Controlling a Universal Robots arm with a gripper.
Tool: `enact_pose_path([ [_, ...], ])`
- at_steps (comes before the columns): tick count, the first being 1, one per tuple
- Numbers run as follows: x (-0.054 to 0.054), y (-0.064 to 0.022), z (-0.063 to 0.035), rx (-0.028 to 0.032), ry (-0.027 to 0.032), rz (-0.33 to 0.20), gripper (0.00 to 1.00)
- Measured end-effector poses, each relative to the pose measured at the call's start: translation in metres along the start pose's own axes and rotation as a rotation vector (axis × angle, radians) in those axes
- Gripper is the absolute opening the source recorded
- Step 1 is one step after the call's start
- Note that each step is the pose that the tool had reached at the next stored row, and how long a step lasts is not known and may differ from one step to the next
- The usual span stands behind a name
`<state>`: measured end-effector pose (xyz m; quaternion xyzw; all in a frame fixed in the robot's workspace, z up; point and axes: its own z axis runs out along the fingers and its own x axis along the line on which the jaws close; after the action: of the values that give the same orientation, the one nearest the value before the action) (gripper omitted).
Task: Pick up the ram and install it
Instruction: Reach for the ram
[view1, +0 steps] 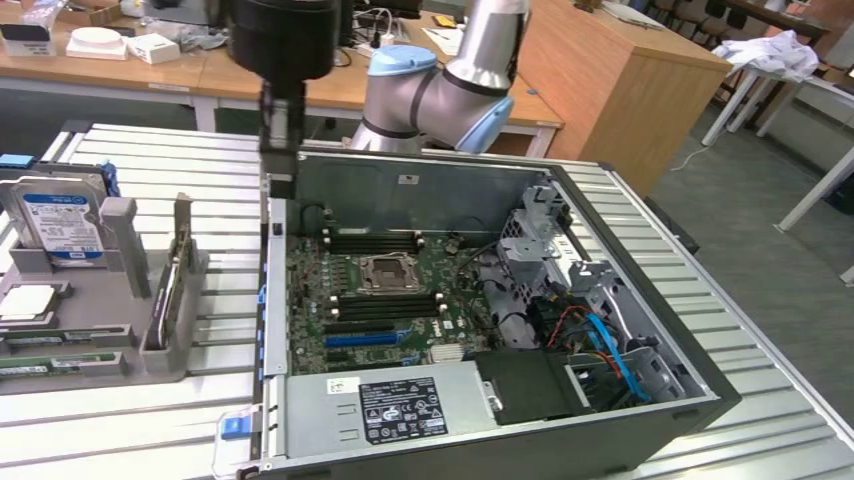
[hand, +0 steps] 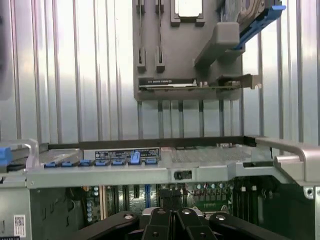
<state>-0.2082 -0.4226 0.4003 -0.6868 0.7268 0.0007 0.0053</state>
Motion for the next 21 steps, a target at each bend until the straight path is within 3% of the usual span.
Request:
enact_pose_path([
  [16,0.004,0.0722,0.0002,0.0025,-0.0001,0.000,0.10],
  [21,0.004,0.0731,0.0002,0.0025,-0.0001,0.000,0.10],
])
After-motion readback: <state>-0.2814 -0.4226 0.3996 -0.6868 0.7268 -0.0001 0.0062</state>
